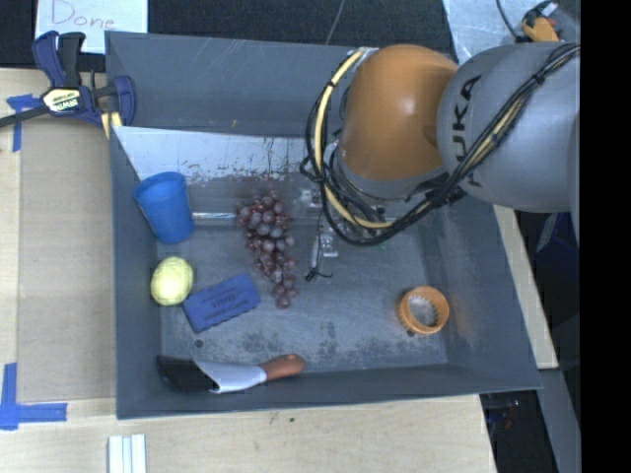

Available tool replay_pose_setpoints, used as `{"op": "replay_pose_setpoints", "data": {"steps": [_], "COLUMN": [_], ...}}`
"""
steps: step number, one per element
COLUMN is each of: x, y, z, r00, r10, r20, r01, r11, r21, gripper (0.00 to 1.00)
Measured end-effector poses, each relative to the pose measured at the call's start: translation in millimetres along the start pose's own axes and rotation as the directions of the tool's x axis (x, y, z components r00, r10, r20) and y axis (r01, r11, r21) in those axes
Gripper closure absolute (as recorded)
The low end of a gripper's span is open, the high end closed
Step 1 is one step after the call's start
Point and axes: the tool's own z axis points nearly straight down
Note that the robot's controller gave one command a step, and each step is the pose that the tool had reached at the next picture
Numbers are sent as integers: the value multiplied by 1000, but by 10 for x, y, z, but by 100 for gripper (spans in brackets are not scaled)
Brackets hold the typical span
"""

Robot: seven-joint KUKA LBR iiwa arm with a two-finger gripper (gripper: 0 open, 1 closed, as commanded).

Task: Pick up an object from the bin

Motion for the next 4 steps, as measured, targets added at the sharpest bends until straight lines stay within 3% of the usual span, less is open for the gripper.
{"op": "replay_pose_setpoints", "data": {"steps": [1,2,3,4], "x": [-19,-416,-326,-436], "y": [-4,351,276,333], "z": [-44,1019,744,965], "r00": [1000,992,941,991], "r10": [3,123,339,132], "r20": [8,7,14,10], "r01": [-3,-123,-339,-132], "r11": [1000,992,941,991], "r21": [-1,-1,-6,-1], "gripper": [0,0,0,0]}}
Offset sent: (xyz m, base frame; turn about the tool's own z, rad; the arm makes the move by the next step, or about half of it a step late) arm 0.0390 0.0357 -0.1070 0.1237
